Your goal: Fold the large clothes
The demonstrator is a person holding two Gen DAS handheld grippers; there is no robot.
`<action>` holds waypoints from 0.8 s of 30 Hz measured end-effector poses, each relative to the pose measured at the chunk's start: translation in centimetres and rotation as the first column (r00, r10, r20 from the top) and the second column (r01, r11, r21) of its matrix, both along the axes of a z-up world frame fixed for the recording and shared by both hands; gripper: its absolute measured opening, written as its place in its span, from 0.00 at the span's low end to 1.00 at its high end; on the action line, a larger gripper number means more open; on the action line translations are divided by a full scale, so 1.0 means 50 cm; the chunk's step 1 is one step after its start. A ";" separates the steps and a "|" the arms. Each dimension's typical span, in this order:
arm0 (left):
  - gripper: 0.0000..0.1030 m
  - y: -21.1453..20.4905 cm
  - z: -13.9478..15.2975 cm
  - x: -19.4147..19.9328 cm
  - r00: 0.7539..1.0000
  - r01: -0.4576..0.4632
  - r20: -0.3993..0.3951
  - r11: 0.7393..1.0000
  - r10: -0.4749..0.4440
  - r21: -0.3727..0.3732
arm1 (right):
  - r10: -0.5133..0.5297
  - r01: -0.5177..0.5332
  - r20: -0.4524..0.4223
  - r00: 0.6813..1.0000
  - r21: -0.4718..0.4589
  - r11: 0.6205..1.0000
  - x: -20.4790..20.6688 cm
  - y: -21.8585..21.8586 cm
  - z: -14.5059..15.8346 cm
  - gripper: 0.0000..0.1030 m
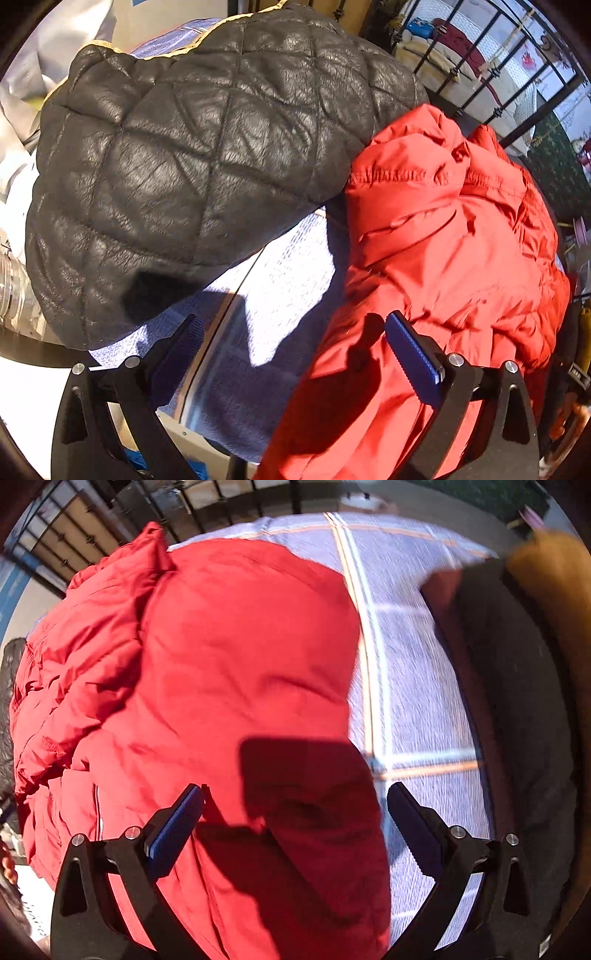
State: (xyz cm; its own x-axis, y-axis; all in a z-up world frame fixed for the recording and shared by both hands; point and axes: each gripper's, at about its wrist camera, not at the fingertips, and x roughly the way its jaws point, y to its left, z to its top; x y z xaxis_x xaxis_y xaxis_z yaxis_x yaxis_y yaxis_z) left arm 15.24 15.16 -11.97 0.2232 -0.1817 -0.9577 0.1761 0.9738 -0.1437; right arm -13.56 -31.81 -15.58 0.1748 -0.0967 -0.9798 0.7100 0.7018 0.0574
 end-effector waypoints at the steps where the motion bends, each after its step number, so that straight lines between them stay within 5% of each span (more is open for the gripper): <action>1: 0.94 -0.011 -0.007 0.008 1.000 0.013 -0.010 1.000 -0.013 0.002 | -0.002 0.002 -0.002 1.000 0.019 1.000 -0.005 0.000 -0.005 0.95; 7: 0.94 -0.022 -0.064 -0.017 0.993 0.095 -0.077 0.995 -0.094 0.008 | 0.017 -0.014 -0.023 1.000 0.109 0.994 -0.056 0.014 -0.044 0.95; 18: 0.92 0.002 -0.117 -0.090 0.976 0.107 -0.182 0.992 -0.119 -0.071 | -0.112 0.105 0.004 0.994 0.313 0.944 -0.211 0.032 -0.106 0.95; 24: 0.67 0.010 -0.108 -0.111 0.967 0.127 -0.202 0.982 -0.155 -0.142 | -0.072 0.049 0.047 0.996 0.372 0.927 -0.236 0.076 -0.110 0.72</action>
